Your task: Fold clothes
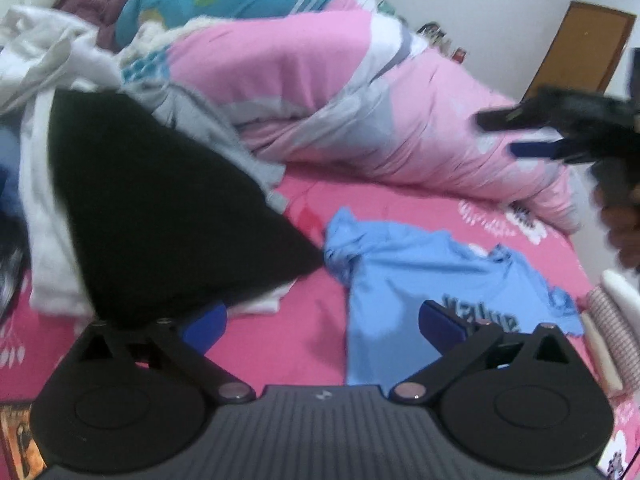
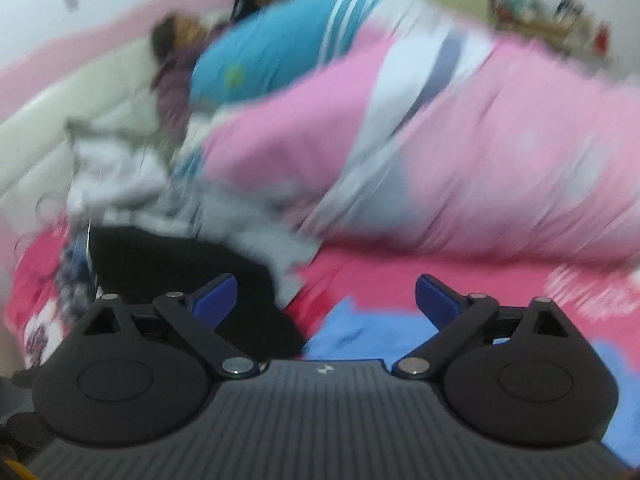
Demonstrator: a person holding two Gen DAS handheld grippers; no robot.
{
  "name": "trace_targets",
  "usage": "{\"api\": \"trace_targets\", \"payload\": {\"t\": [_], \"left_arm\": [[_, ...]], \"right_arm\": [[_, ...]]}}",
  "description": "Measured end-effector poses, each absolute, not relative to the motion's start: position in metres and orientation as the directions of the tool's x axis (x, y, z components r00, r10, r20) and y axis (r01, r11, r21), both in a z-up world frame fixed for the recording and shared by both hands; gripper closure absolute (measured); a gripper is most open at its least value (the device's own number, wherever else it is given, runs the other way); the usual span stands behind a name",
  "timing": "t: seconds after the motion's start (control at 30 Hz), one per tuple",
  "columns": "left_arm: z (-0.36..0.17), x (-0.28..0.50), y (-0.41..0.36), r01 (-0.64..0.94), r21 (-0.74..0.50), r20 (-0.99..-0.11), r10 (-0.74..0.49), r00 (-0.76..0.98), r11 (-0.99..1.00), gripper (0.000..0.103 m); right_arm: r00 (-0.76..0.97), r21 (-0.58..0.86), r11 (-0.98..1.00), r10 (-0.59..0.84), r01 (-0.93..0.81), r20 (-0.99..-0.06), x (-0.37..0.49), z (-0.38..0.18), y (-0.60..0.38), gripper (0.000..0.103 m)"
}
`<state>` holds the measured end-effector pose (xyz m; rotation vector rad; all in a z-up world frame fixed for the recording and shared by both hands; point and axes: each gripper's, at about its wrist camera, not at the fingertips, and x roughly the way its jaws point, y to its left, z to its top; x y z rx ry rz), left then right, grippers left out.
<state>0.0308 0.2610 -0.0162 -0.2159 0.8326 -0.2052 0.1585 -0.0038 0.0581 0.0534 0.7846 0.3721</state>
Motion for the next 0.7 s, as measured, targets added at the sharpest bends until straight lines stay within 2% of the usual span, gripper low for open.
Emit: {"api": "trace_targets", "payload": {"t": [0.1, 0.2, 0.37, 0.5, 0.7], "left_arm": [[-0.025, 0.023, 0.277, 0.054, -0.261, -0.73, -0.234, 0.642, 0.964, 0.0], [-0.034, 0.015, 0.294, 0.013, -0.252, -0.751, -0.204, 0.627, 0.968, 0.003], [-0.048, 0.002, 0.322, -0.055, -0.234, -0.785, -0.156, 0.599, 0.971, 0.006], [-0.042, -0.003, 0.349, -0.108, -0.243, -0.783, -0.129, 0.609, 0.964, 0.006], [-0.014, -0.007, 0.353, -0.147, -0.234, -0.762, -0.087, 0.642, 0.961, 0.006]], "right_arm": [[0.559, 0.196, 0.916, 0.373, -0.351, -0.741, 0.169, -0.003, 0.033, 0.039], [0.482, 0.152, 0.909, 0.341, -0.388, -0.807, 0.184, -0.054, 0.07, 0.059], [0.465, 0.176, 0.901, 0.363, -0.397, -0.807, 0.197, -0.061, 0.093, 0.064], [0.506, 0.323, 0.885, 0.458, -0.335, -0.731, 0.196, -0.017, 0.076, 0.063], [0.56, 0.388, 0.868, 0.497, -0.31, -0.663, 0.175, 0.033, 0.051, 0.062]]}}
